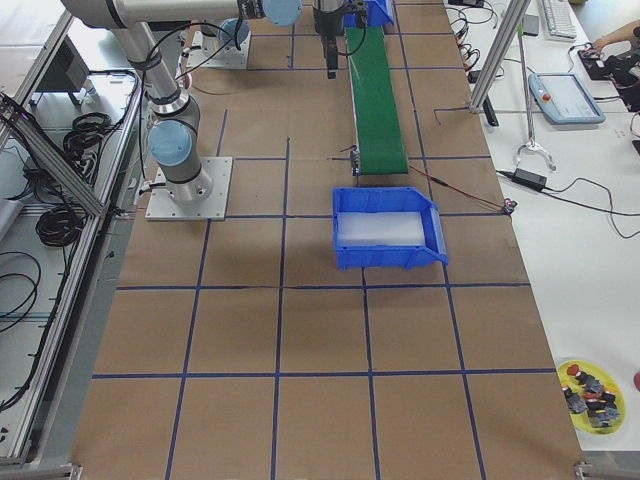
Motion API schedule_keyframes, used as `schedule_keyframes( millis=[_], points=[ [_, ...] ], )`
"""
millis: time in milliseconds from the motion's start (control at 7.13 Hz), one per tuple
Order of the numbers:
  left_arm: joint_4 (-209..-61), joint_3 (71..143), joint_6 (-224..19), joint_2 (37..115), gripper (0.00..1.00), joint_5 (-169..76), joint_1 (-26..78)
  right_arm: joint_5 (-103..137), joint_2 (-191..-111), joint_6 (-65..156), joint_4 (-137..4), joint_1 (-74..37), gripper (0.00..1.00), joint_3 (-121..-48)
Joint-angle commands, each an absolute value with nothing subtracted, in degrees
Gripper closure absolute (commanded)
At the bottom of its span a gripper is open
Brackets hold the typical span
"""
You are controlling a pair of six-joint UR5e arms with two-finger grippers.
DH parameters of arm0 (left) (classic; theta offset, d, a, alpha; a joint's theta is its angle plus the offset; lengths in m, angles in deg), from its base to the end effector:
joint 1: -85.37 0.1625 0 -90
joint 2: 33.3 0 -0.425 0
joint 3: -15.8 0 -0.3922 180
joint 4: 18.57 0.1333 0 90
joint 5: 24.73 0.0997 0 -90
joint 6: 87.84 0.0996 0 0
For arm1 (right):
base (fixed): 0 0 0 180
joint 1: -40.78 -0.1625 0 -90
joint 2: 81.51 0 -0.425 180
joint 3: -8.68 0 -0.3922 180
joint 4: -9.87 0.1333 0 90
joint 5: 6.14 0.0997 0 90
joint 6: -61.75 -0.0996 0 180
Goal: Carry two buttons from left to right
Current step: 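Lift the yellow button and carry it to the green conveyor belt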
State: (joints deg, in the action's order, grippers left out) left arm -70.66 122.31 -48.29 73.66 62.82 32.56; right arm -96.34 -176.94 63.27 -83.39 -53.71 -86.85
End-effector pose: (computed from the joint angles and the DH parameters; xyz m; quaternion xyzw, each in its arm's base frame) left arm 0.2279 -0.5279 0.2612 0.0214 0.9988 -0.0436 0.0073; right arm 0.1683 -0.4452 0.4910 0.0524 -0.9982 0.0276 0.0010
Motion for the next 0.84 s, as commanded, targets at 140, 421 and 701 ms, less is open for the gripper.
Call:
schedule_keyframes(
  millis=[140, 421, 701],
  points=[
    [-95.8, 105.9, -48.4, 70.2, 1.0, 65.6, 32.5, -96.6, -177.0, 63.2, -83.3, -53.7, 0.0, -86.9],
    [-97.2, 104.3, -51.9, 71.6, 1.0, 65.4, 30.6, -96.7, -177.0, 63.3, -83.3, -53.6, 0.0, -86.9],
    [-96.7, 103.1, -61.1, 71.6, 0.99, 65.7, 21.4, -96.7, -177.0, 63.3, -83.3, -53.6, 0.0, -86.9]
  ],
)
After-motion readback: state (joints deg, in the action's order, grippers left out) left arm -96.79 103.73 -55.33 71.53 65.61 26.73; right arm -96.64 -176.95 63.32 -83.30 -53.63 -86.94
